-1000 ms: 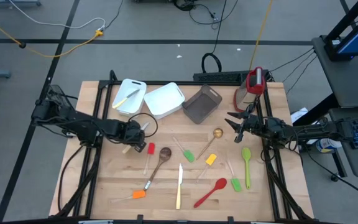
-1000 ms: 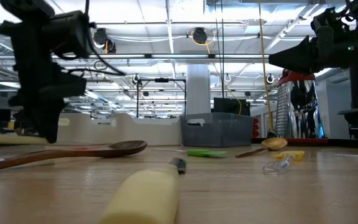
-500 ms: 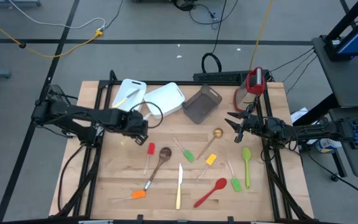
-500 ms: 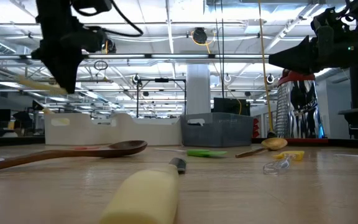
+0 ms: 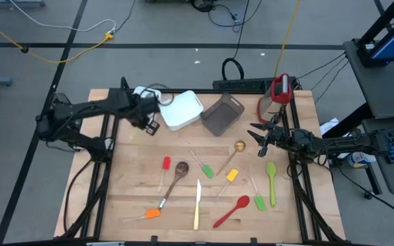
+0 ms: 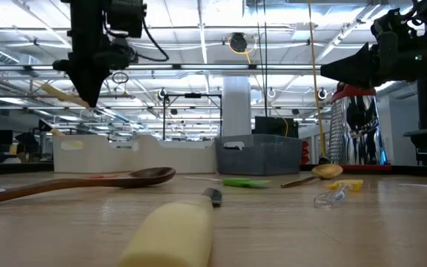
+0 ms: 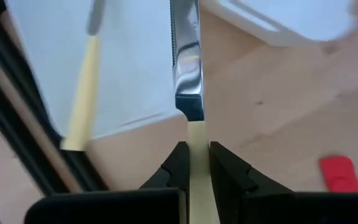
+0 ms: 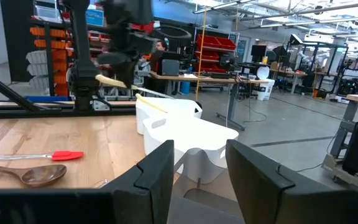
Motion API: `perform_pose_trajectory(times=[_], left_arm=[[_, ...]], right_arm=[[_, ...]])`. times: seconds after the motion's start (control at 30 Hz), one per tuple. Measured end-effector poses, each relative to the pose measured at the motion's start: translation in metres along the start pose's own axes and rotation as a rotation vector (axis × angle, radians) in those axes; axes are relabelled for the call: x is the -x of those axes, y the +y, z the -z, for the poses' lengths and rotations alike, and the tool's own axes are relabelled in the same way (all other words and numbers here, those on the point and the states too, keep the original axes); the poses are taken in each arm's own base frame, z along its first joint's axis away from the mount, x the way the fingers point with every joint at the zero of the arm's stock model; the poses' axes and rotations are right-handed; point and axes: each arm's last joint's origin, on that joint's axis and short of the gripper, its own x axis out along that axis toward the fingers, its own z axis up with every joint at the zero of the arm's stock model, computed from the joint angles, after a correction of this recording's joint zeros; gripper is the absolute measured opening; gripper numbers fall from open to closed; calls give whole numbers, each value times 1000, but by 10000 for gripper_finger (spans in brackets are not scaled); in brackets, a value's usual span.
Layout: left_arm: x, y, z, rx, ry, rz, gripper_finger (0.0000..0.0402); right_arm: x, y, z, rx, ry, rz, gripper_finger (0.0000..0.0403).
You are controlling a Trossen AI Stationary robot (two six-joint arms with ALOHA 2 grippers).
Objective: Pick & Place Kitchen Items
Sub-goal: Put the yellow kitchen knife into the left white bin
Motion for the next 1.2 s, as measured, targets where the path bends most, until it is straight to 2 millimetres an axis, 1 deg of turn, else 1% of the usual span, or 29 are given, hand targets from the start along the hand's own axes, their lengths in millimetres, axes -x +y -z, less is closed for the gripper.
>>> perform_pose_trajectory(times=[0.2, 0.37, 0.47, 0.6, 0.77, 0.93, 1.07, 1.2], left_arm=[[-14, 32, -28, 42, 15, -7, 31], [-35, 48, -54, 34, 30, 95, 31], [-51, 58, -62, 22, 87, 97, 31], [-69, 67, -70, 9, 150, 82, 31], [-80, 75, -76, 1, 162, 46, 42], [-87, 77, -78, -83, 174, -40, 65], [-86, 78, -78, -145, 166, -94, 79], [-86, 78, -78, -134, 165, -94, 80]], right_arm=[[0, 0, 0, 0, -1, 0, 141], [0, 0, -1, -5, -14, 2, 141], [0, 0, -2, -8, -22, 3, 141], [0, 0, -2, -8, -20, 2, 141], [0, 0, -2, -6, -16, 2, 141], [-1, 0, 0, -2, -6, 1, 141], [-1, 1, 1, 1, 2, 0, 141], [-2, 1, 1, 3, 8, -1, 141]])
